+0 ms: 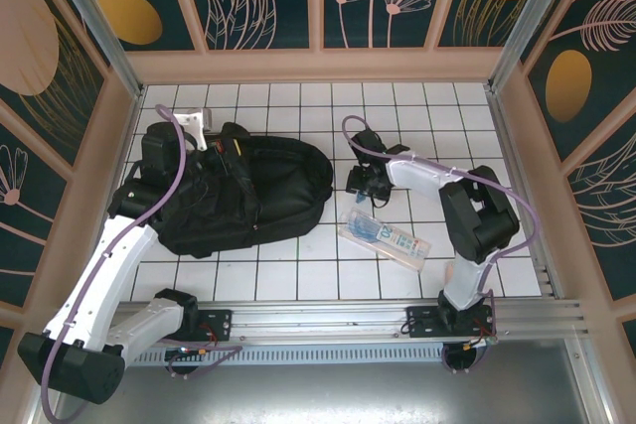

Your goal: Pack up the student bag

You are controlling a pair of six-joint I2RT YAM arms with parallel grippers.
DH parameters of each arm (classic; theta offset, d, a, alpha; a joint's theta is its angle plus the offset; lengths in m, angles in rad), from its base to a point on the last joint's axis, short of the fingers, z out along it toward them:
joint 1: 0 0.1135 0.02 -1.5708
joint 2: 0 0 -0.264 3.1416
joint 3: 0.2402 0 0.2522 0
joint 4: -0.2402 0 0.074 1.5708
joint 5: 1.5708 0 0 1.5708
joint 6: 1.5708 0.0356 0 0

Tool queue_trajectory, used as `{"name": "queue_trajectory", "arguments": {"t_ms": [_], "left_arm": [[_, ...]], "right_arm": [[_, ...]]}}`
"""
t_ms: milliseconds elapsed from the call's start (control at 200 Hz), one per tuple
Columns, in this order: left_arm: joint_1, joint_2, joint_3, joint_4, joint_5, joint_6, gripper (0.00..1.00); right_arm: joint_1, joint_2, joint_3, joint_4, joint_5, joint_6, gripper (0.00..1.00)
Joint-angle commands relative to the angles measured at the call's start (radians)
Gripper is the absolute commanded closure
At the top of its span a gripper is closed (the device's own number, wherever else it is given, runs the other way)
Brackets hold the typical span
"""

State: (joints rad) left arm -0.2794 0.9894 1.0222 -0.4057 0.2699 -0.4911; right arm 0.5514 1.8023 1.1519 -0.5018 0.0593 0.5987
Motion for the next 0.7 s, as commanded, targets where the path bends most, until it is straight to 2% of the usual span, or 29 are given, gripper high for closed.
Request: {"name": "queue_trajectory", "arguments": {"t_ms": [0,385,435,696], "left_arm": [[0.008,-0.004,-0.01,0.054,0.031,-0.006,1.0],[0.008,-0.006,-0.022,0.073,0.06,-0.009,1.0],[0.008,-0.006,-0.02,0.073,0.063,-0.009,1.0],[0.009,0.018,-0.001,0.086,0.102,-0.026,1.0]], "right_arm": [[0.001,0.022,0.033,-0.024,0.079,-0.033,0.42],[0.002,0.036,0.056,-0.017,0.072,-0.031,0.62],[0.001,0.023,0.05,-0.016,0.071,-0.03,0.69],[0.002,-0.054,0.016,-0.006,0.078,-0.025,0.77]]}}
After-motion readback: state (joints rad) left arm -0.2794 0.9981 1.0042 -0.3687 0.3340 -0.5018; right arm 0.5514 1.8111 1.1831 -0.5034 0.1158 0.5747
